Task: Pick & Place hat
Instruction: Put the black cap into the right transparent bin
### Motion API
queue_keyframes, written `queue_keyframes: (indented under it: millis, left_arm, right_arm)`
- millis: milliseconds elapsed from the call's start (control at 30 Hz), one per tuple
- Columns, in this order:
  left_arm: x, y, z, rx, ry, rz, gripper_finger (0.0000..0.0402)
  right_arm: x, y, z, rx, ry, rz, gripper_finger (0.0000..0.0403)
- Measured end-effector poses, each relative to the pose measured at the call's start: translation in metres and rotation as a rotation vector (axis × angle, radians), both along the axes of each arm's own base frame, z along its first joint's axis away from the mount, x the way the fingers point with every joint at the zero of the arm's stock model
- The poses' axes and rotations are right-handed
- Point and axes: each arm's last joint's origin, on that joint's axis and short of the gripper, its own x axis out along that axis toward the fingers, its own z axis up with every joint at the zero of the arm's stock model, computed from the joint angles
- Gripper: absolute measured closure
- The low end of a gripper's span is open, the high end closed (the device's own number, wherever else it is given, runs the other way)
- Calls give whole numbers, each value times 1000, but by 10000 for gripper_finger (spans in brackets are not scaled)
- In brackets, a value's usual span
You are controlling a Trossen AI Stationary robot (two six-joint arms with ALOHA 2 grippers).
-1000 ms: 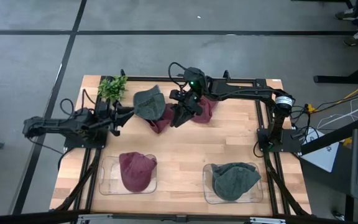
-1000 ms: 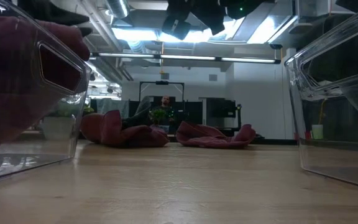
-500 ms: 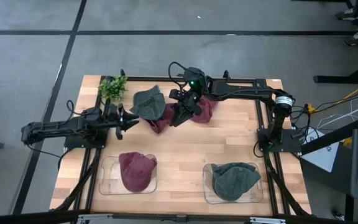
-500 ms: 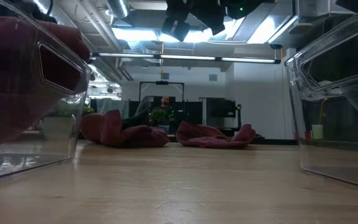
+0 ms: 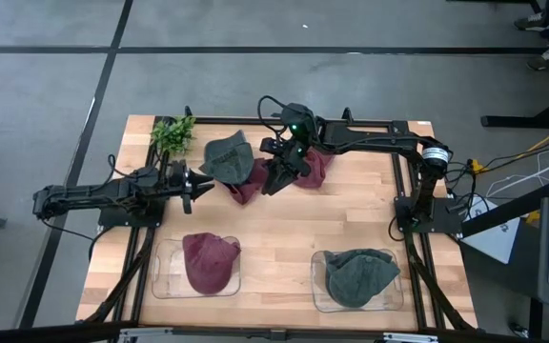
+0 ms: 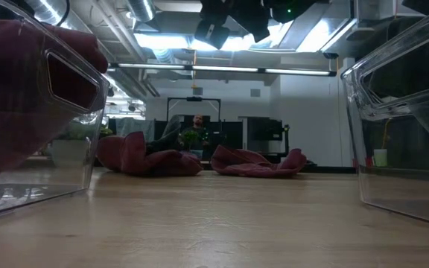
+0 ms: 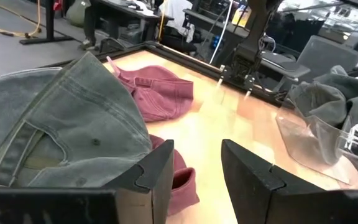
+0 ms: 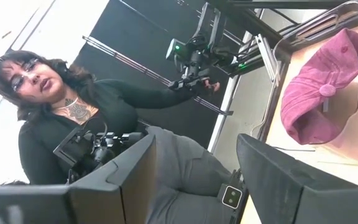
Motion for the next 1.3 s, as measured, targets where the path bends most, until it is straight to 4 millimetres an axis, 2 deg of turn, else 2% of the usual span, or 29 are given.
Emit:
queue_keyframes:
  millis: [433,733,867,1000,1133,1300]
  left_arm:
    - [5,1,-7,47,15,15,272]
    - [5,1,-9,44,34,12,272]
    - [5,1,-9,44,34,11,272]
    - [5,1,-9,44,34,12,272]
    - [5,1,-9,43,34,11,272]
    - [5,1,-9,43,34,11,272]
  right_arm:
    - [0,0,-2,-10,4,-3,179]
    - [-1,-2,-16,-171,-13,-136,179]
    - [-4,-4,-28,-346,21,-238,179]
    - [-15,6,-37,-684,154,-342,179]
    - [-23,19,-34,-1007,308,-375,179]
    - [-22,22,-22,-1205,307,-449,179]
